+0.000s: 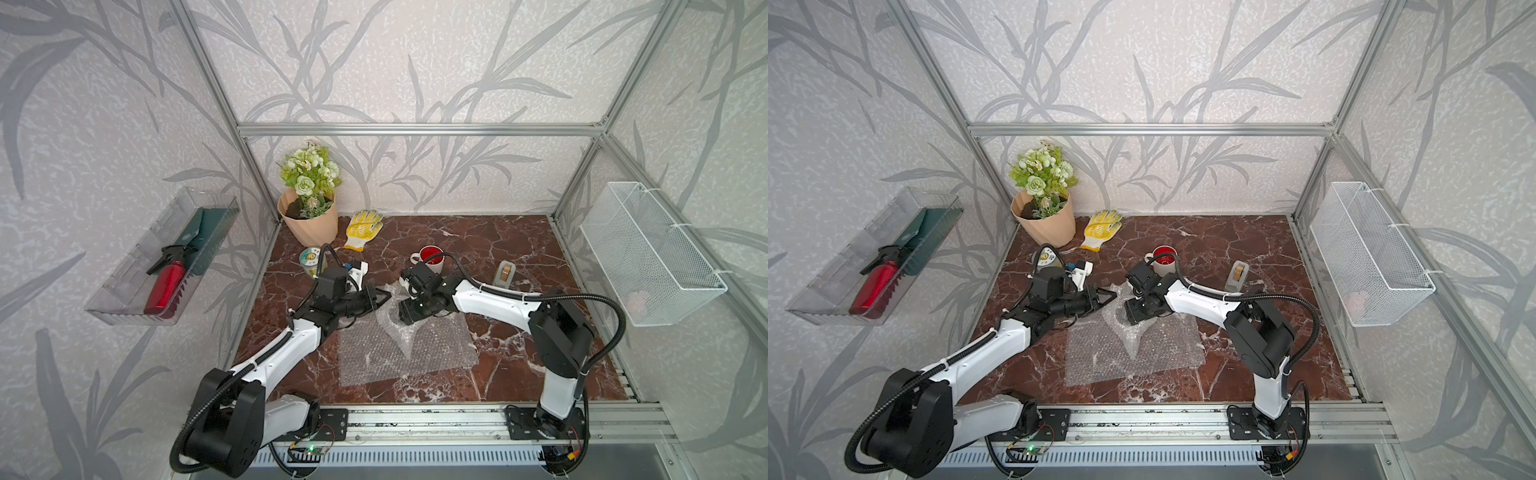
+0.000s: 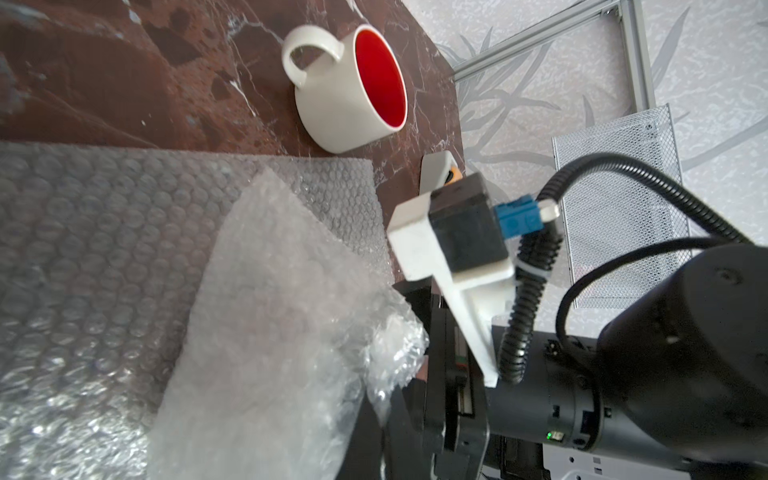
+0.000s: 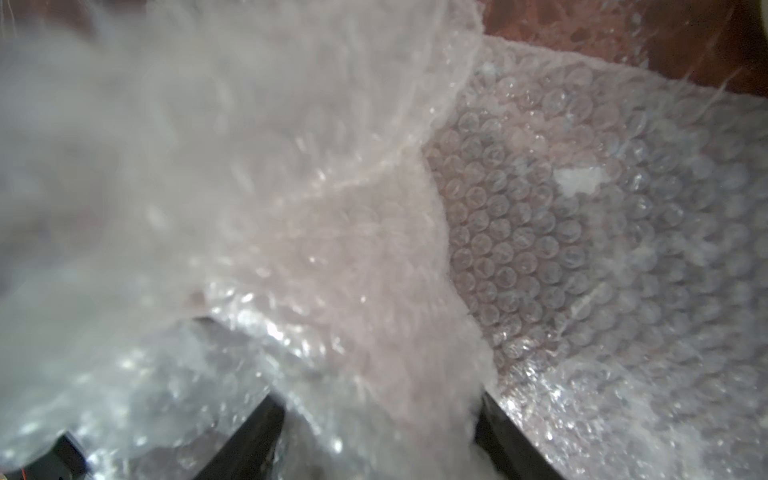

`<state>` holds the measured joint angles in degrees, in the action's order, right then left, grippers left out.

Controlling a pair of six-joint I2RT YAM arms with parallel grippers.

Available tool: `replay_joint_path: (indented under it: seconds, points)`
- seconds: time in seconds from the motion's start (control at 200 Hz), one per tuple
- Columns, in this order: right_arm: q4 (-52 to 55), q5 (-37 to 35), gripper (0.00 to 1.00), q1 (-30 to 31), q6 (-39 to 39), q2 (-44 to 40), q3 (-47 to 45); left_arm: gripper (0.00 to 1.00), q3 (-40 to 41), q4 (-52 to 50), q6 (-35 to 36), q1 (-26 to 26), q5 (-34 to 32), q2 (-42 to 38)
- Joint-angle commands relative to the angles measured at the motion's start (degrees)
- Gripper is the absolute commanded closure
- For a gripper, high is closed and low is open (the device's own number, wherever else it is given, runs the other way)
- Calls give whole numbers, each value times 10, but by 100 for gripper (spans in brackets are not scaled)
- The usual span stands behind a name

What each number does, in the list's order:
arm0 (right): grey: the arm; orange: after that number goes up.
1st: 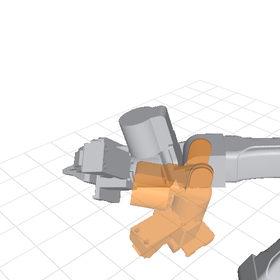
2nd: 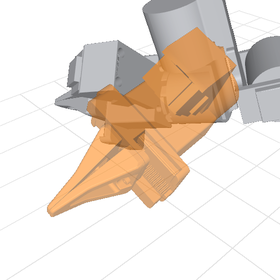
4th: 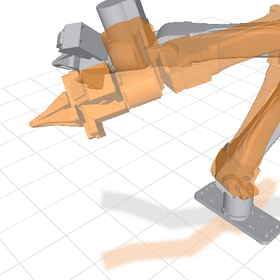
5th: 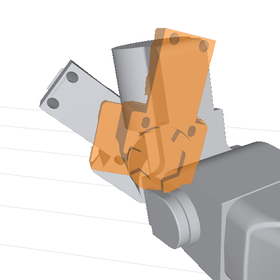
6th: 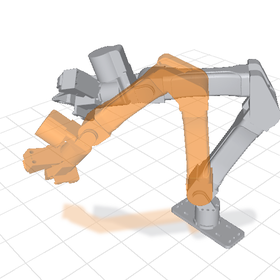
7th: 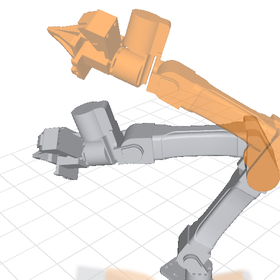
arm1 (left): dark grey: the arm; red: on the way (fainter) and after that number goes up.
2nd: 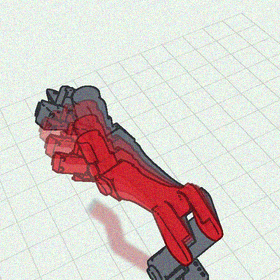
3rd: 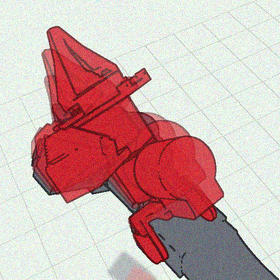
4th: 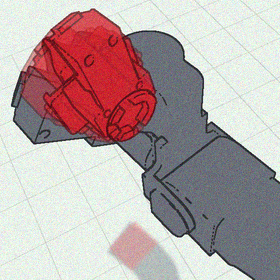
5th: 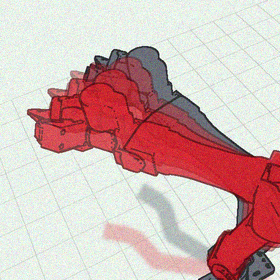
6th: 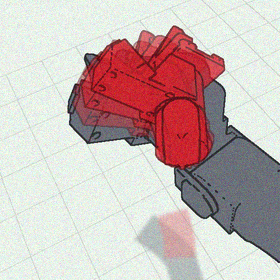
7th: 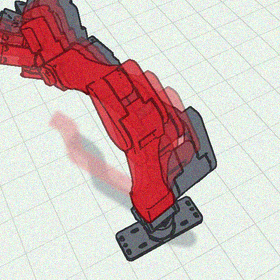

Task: Wrap mugs in bubble wrap
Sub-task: Wrap the mug in bubble wrap.

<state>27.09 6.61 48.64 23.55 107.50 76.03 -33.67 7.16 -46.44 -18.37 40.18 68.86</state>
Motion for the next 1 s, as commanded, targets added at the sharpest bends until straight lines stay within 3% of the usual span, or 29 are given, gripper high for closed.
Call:
replay_joint_path:
  seconds: [0.0,0.31,0.585,0.87,0.995]
  points:
    - [16,4,35,-2,5,19,-4,100,18,58,-24,-22,9,16]
    - [4,12,34,-2,4,8,-14,100,40,61,-3,-62,-36,79]
    - [-51,25,31,-3,1,-65,-48,100,86,80,14,-76,-56,130]
    - [-110,-56,22,-3,39,-169,-109,100,74,43,31,-82,-67,128]
    - [-122,-81,17,-14,76,-176,-109,79,69,38,33,-83,-66,129]
